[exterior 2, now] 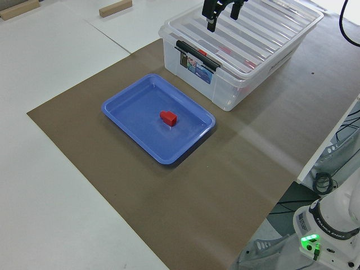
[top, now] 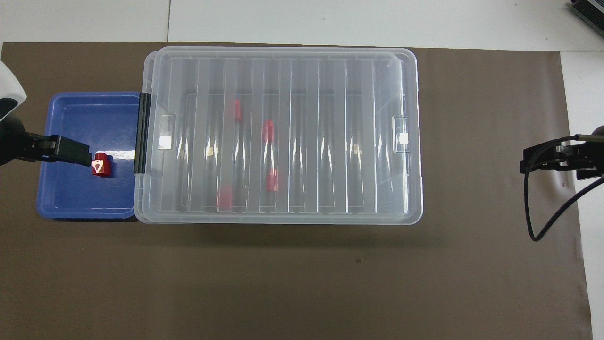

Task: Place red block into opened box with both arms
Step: 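Reach the right gripper to the edge of the clear lid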

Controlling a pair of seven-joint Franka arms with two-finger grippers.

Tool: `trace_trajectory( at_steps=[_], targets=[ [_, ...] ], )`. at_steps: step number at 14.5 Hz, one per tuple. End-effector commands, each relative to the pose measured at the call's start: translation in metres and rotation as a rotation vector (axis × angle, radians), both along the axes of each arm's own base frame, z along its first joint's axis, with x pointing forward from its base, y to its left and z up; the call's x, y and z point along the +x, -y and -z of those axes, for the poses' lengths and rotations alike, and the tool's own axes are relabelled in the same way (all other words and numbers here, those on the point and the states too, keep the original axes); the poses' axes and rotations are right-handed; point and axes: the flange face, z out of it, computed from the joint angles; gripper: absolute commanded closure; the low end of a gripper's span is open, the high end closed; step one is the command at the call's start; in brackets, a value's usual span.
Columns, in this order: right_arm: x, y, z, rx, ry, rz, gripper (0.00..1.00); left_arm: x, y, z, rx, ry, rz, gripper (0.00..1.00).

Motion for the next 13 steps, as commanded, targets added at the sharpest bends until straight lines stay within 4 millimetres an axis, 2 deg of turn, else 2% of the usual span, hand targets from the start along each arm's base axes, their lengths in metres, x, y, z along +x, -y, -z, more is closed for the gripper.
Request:
trace_trajectory(
  at_steps=[1,6,9,12,13],
  targets=[
    [0.002,0.002,-0.002,-0.002,0.013,-0.011,0.0,-0.008,-0.001,-0.001,-0.011,0.015,-0.005,0.0],
    [0.009,-0.001,-0.004,0.002,0.062,-0.012,0.0,-0.008,-0.001,-0.001,-0.011,0.01,-0.006,0.0],
    [0.021,-0.016,0.022,0.018,0.133,-0.031,0.0,-0.008,0.003,-0.003,-0.011,0.013,0.002,0.0],
    [0.044,-0.046,0.053,0.023,0.173,-0.08,0.0,-0.008,-0.001,-0.001,-0.011,0.012,-0.005,0.0],
    [0.052,-0.062,0.065,0.026,0.181,-0.099,0.0,-0.008,-0.001,-0.001,-0.011,0.01,-0.005,0.0]
  ],
)
